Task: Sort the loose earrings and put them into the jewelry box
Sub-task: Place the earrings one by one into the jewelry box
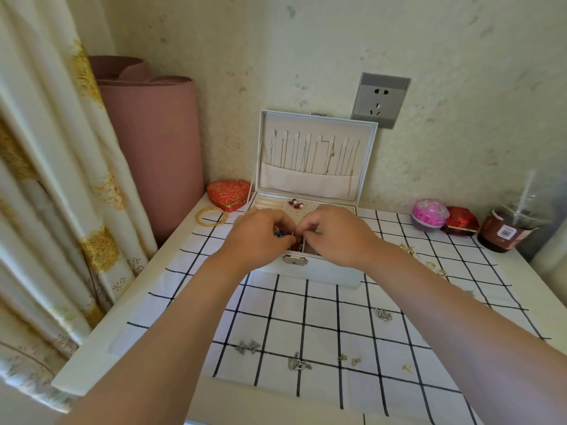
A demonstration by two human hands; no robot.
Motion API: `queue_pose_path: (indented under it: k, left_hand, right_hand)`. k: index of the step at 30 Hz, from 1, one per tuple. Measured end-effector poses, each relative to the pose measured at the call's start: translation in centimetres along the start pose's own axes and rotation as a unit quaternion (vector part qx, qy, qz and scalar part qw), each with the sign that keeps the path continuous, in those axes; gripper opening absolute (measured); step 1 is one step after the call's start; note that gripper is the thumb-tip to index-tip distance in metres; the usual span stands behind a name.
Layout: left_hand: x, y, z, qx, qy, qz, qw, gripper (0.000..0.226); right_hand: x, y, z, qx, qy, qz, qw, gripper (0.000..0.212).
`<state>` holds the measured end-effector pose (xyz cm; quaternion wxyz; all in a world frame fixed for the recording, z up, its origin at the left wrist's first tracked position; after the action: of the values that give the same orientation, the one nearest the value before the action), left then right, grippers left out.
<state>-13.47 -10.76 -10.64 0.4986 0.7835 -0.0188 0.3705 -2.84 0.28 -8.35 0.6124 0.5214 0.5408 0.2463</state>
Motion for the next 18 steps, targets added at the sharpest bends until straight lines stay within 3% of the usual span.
queue_pose_path:
  k: [6, 13, 18]
  left_hand:
    - [0.4, 0.0, -0.1, 0.026, 0.017, -0.012, 0.999, 0.006]
    - [0.9, 0.2, 1.4, -0.002, -0.066, -0.043, 0.997, 0.008]
    - [1.7, 1.3, 2.8, 0.005, -0.089, -0.063, 0.994, 0.016]
  right_hand:
    - [0.3, -0.5, 0.3, -0.005, 0.013, 0.038, 0.999, 0.029]
    - [0.1, -0.4, 0.9, -0.016, 0.019, 0.036, 0.999, 0.028]
    - [-0.6, 0.5, 2.0, 0.019, 0.029, 0.023, 0.999, 0.023]
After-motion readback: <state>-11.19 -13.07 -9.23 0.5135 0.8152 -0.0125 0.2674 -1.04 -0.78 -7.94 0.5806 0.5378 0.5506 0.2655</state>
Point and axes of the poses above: each hand's wrist, its own z-axis away from the middle knuckle, its own y-axis out of the back of the hand, x = y × z, the point moved 5 cm from there along -z, towards the middle knuckle, and after that the axes turned 1 degree about -z, right-handed, at the moved point
